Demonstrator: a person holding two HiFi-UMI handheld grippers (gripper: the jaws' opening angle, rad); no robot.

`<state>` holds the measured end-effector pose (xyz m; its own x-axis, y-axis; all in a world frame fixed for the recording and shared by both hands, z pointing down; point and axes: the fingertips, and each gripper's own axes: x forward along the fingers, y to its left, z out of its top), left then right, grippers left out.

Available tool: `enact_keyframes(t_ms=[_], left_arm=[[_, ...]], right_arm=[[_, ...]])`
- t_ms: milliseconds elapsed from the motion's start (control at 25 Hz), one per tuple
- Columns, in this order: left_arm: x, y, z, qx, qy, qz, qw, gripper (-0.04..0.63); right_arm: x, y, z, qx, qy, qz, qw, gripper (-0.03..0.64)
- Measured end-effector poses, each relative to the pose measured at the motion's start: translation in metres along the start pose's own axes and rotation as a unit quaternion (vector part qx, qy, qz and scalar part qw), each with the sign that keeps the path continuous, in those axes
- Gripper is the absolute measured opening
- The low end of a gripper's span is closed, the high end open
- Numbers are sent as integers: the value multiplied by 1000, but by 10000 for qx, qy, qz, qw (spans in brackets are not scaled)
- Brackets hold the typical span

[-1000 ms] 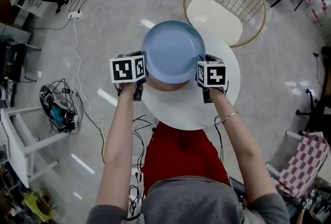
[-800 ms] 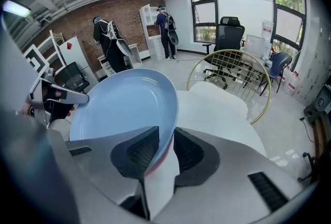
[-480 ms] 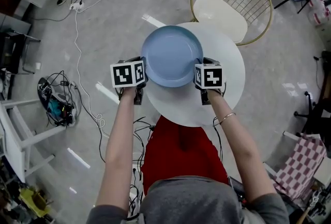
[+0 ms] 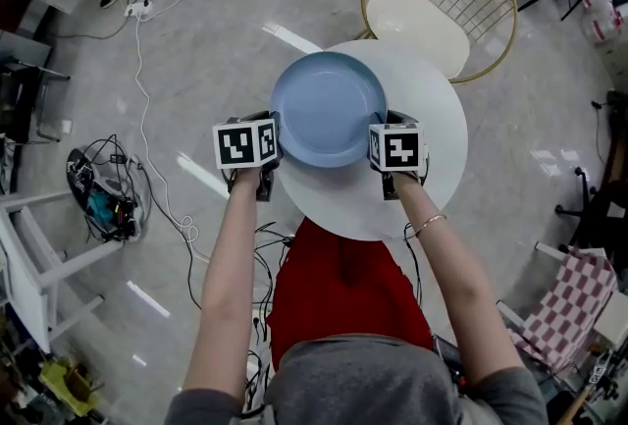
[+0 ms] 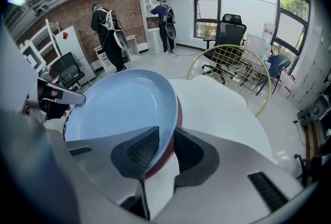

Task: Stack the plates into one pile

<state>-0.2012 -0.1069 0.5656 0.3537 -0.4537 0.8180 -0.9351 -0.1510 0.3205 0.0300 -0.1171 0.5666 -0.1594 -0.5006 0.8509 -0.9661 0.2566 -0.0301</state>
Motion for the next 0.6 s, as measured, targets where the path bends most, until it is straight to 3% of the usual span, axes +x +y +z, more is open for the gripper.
enact_keyframes(t_ms=[600], left_arm=[[7, -1, 3, 162, -33, -59, 9998, 69]], right_arm=[[3, -4, -2, -167, -131, -269, 9994, 101]])
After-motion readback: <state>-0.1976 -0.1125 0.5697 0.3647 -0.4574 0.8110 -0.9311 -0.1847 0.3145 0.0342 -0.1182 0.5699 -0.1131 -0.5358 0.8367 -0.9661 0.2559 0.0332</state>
